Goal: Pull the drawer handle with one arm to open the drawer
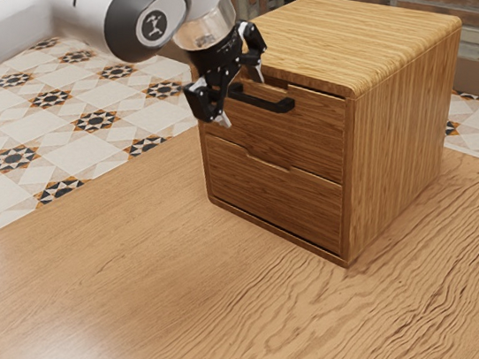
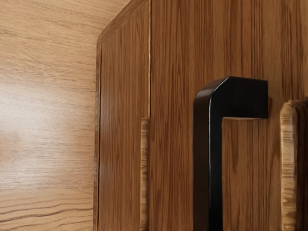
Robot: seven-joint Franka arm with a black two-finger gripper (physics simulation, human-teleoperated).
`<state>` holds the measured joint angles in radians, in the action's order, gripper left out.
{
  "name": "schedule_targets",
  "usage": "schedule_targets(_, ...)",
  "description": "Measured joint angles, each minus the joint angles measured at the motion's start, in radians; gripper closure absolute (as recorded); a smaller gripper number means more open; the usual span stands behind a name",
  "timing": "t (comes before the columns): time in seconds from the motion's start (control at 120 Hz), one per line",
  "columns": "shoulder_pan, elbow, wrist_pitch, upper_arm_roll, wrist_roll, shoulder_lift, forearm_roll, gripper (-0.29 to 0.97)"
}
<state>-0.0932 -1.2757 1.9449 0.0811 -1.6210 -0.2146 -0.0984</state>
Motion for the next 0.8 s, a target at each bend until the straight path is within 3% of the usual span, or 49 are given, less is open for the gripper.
schedule_targets(0.517,0.048,-0.102,0.010,-0.010,0.003,0.060,-0.004,0.00)
schedule_targets(0.8,0.025,-0.093,0.021,-0.010,-0.008,0.044,-0.003,0.00)
